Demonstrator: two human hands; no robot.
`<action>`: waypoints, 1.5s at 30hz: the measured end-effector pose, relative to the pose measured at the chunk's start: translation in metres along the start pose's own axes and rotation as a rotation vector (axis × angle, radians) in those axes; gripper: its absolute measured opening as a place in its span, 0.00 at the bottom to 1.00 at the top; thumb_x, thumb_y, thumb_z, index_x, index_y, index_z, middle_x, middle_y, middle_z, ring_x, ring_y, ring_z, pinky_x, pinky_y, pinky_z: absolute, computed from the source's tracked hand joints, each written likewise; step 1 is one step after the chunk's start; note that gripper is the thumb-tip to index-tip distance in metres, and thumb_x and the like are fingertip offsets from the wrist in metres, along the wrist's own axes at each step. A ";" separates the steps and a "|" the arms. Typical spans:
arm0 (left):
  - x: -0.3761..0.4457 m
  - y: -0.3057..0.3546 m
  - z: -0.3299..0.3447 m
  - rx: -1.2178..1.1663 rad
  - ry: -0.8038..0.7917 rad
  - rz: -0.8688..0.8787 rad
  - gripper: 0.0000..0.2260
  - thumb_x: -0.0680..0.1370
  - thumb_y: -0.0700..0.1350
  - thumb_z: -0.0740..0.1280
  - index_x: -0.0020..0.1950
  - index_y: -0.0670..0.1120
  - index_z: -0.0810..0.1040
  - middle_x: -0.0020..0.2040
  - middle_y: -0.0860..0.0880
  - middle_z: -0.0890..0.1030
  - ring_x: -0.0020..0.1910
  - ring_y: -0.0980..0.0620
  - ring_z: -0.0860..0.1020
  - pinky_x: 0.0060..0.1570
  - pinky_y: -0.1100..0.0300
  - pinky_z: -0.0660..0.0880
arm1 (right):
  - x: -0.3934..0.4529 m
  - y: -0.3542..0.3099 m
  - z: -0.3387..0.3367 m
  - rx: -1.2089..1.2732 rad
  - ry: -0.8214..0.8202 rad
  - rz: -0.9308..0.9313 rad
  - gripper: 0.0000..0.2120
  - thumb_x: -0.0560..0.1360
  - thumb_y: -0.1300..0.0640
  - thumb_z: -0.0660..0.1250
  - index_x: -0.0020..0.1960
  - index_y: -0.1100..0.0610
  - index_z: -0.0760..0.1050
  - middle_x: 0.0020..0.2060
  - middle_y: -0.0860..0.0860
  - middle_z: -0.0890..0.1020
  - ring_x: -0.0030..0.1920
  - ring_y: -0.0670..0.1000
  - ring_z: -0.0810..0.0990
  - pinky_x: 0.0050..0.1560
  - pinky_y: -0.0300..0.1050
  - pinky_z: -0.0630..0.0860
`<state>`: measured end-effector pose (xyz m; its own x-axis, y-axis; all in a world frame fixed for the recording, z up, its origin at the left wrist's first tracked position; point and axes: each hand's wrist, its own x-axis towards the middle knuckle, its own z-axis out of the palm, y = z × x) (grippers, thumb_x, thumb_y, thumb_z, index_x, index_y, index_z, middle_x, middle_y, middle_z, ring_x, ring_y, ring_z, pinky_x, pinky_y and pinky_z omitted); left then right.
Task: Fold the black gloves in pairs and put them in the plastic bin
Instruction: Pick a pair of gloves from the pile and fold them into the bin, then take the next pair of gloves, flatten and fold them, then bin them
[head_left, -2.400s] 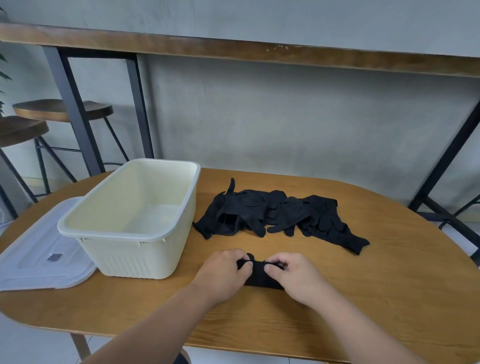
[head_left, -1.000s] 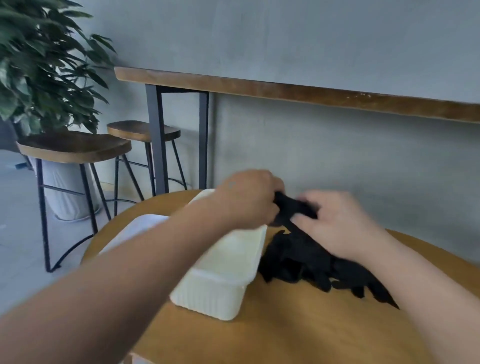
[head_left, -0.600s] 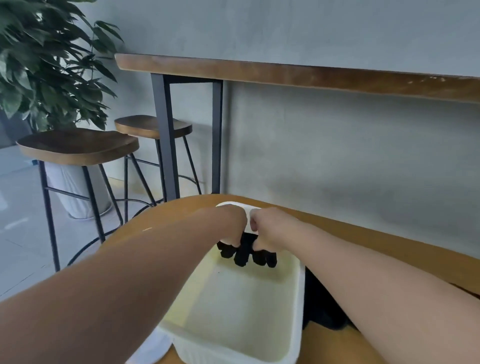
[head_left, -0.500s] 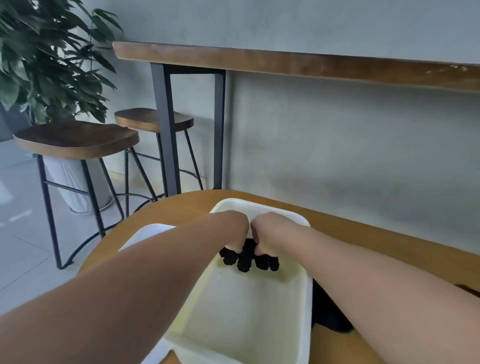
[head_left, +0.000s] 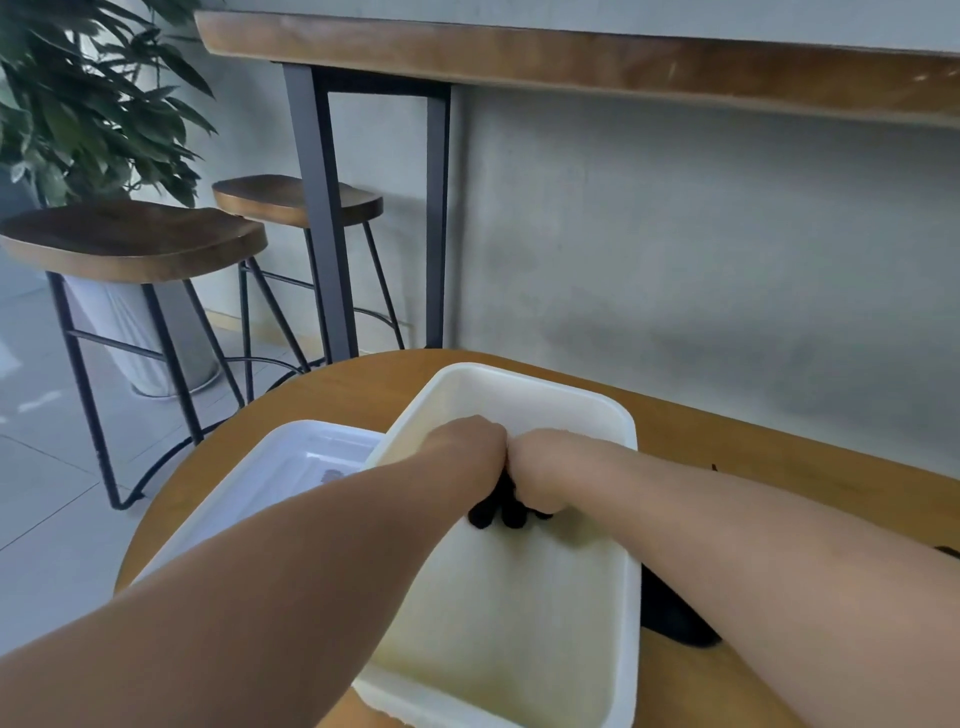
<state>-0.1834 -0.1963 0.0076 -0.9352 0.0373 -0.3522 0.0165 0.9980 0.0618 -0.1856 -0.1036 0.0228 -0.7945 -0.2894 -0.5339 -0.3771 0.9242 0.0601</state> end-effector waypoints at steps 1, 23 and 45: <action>0.000 0.001 0.000 -0.001 -0.017 -0.012 0.02 0.75 0.40 0.66 0.43 0.45 0.77 0.37 0.48 0.75 0.43 0.45 0.75 0.46 0.54 0.71 | 0.000 0.001 0.001 0.012 -0.015 -0.007 0.11 0.77 0.61 0.65 0.55 0.53 0.82 0.50 0.52 0.83 0.48 0.55 0.81 0.51 0.47 0.78; -0.078 0.020 -0.074 -0.087 0.453 0.095 0.10 0.79 0.51 0.60 0.43 0.46 0.72 0.42 0.49 0.75 0.42 0.48 0.74 0.38 0.57 0.70 | -0.133 0.049 -0.048 0.370 0.779 -0.068 0.21 0.80 0.48 0.61 0.33 0.60 0.70 0.28 0.54 0.71 0.30 0.53 0.67 0.29 0.44 0.60; -0.098 0.159 0.098 0.090 0.167 -0.024 0.07 0.76 0.42 0.66 0.54 0.48 0.77 0.40 0.45 0.70 0.51 0.46 0.71 0.44 0.54 0.65 | -0.193 0.165 0.160 0.779 0.631 0.228 0.14 0.79 0.48 0.63 0.40 0.54 0.78 0.30 0.45 0.78 0.31 0.47 0.75 0.36 0.44 0.76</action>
<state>-0.0548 -0.0359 -0.0392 -0.9813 0.0117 -0.1920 0.0181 0.9993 -0.0315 -0.0190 0.1448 0.0010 -0.9988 0.0433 -0.0243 0.0493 0.8134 -0.5796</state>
